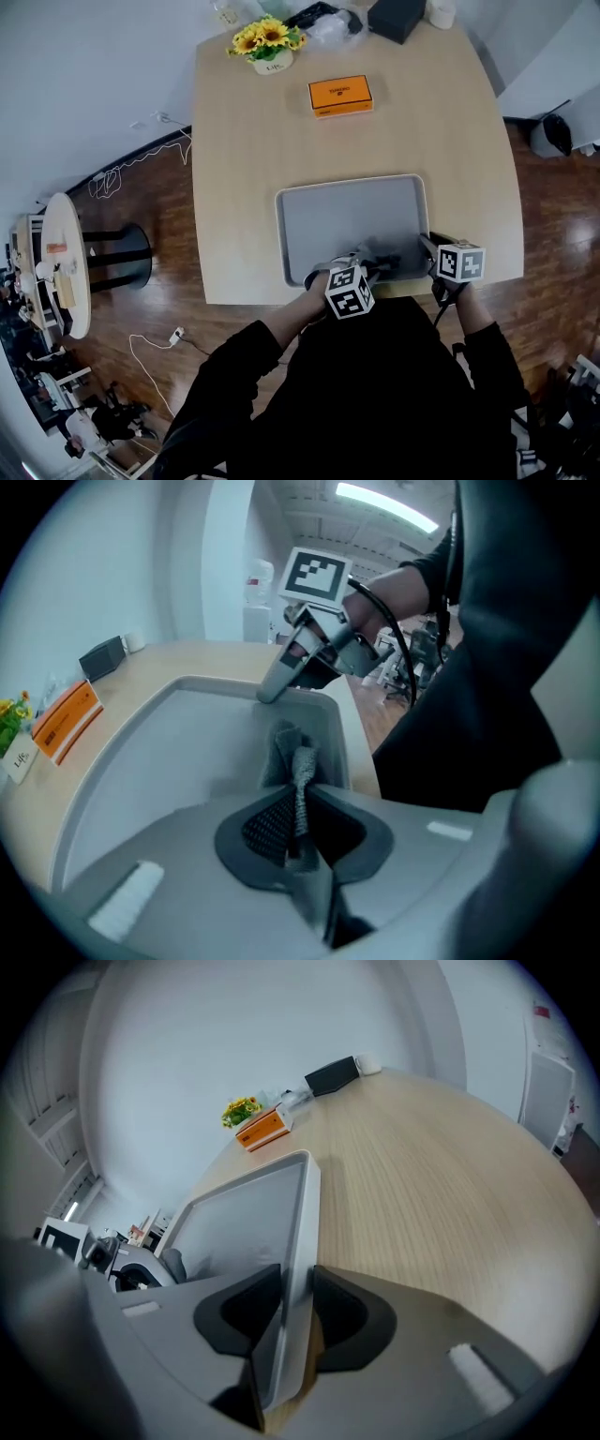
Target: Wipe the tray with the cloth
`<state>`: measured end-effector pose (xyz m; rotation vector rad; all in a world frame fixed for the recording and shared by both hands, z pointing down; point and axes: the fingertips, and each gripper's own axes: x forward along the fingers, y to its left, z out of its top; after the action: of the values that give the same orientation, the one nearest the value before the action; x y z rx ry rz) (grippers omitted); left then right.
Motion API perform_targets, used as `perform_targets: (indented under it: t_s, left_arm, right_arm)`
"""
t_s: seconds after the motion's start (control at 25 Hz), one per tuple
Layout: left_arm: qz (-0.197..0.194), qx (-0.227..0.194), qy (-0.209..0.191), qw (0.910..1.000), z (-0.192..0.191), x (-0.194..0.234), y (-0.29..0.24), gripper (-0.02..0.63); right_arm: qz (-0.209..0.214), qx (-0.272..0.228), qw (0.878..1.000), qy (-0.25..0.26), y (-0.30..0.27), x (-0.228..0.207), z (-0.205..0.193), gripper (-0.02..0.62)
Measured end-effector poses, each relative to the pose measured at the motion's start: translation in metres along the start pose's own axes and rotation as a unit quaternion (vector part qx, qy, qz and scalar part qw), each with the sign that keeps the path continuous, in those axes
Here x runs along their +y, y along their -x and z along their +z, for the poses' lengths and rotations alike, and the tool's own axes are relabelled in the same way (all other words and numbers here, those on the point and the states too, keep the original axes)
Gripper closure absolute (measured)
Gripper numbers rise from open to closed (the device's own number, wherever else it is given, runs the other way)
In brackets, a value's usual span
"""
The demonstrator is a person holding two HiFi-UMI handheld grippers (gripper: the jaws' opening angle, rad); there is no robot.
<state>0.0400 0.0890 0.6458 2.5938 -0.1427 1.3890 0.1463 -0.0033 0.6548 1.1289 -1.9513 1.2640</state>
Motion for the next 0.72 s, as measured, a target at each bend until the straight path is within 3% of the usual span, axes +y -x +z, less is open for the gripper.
perform_targets:
  t_s: [0.12,0.2,0.36,0.48,0.6,0.72]
  left_arm:
    - [0.003,0.017,-0.028,0.9995,-0.011,0.016,0.008,0.6]
    - [0.022,0.019,-0.019,0.9994,-0.013,0.049,0.012,0.6]
    - [0.089,0.02,0.022,0.9956,-0.007,0.137,0.023,0.6]
    - [0.141,0.043,0.01,0.9891,0.0,0.185,0.028,0.6]
    - [0.163,0.053,0.006,0.9852,0.001,0.196,0.025,0.6]
    - [0.178,0.021,0.035,0.9832,-0.001,0.186,0.027,0.6]
  right_arm:
    - [-0.011,-0.008,1.0,0.003,0.001,0.001,0.002,0.485]
    - [-0.011,-0.01,1.0,0.003,0.0,0.003,0.004,0.485]
    - [-0.007,-0.011,1.0,-0.003,-0.001,0.003,0.003,0.483]
    - [0.0,-0.012,1.0,-0.008,-0.002,0.004,0.002,0.483]
    - [-0.004,-0.017,1.0,-0.009,0.0,0.003,0.003,0.483]
    - [-0.006,-0.022,1.0,-0.009,0.0,0.0,0.004,0.483]
